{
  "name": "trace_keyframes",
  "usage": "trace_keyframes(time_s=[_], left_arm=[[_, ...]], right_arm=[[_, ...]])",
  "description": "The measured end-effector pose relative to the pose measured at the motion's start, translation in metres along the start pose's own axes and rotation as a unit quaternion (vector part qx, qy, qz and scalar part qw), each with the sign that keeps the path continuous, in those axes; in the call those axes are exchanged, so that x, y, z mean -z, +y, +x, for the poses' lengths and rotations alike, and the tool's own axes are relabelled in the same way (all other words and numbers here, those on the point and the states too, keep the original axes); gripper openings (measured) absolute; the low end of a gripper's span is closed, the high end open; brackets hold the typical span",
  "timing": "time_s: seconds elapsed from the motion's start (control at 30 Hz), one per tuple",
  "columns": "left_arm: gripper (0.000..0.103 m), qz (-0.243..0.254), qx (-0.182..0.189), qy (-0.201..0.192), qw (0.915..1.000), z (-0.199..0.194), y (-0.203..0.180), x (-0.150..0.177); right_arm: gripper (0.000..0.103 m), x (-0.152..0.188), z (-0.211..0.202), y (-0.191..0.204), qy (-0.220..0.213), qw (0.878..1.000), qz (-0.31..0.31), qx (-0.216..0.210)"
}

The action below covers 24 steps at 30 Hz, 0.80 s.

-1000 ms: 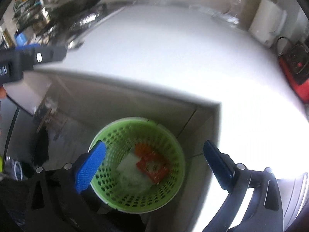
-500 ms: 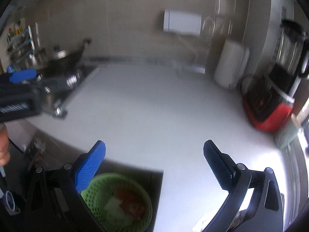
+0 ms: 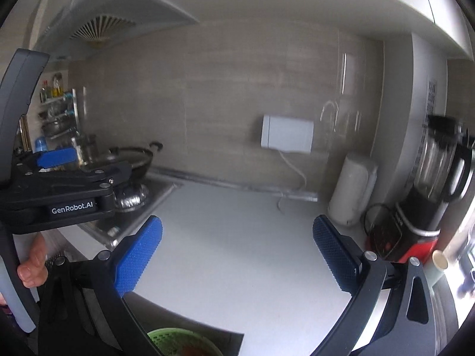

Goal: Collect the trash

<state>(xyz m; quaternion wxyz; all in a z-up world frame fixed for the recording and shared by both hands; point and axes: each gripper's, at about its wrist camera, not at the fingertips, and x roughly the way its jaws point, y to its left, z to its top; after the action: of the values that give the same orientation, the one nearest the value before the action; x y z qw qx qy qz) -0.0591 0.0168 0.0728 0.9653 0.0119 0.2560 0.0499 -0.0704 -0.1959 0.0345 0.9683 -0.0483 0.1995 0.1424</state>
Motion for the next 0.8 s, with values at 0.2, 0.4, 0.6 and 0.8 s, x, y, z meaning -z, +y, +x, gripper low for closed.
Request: trace_keyframes(time_s=[0.2, 0.4, 0.6, 0.8], left_arm=[[0.095, -0.003, -0.008, -0.021, 0.9997, -0.018, -0.005, -0.010], [0.095, 0.002, -0.010, -0.020, 0.9998, -0.022, -0.011, -0.013], [0.095, 0.005, -0.010, -0.019, 0.9998, -0.020, -0.014, -0.012], [0.095, 0.004, -0.010, -0.018, 0.9998, -0.017, -0.014, -0.013]], right_arm=[[0.101, -0.013, -0.018, -0.004, -0.032, 0.999, -0.004, -0.010], [0.101, -0.013, -0.028, -0.014, -0.049, 0.999, 0.017, -0.009], [0.101, -0.010, -0.029, -0.021, -0.050, 0.998, 0.028, -0.003], [0.101, -0.009, -0.029, -0.023, -0.048, 0.998, 0.031, 0.001]])
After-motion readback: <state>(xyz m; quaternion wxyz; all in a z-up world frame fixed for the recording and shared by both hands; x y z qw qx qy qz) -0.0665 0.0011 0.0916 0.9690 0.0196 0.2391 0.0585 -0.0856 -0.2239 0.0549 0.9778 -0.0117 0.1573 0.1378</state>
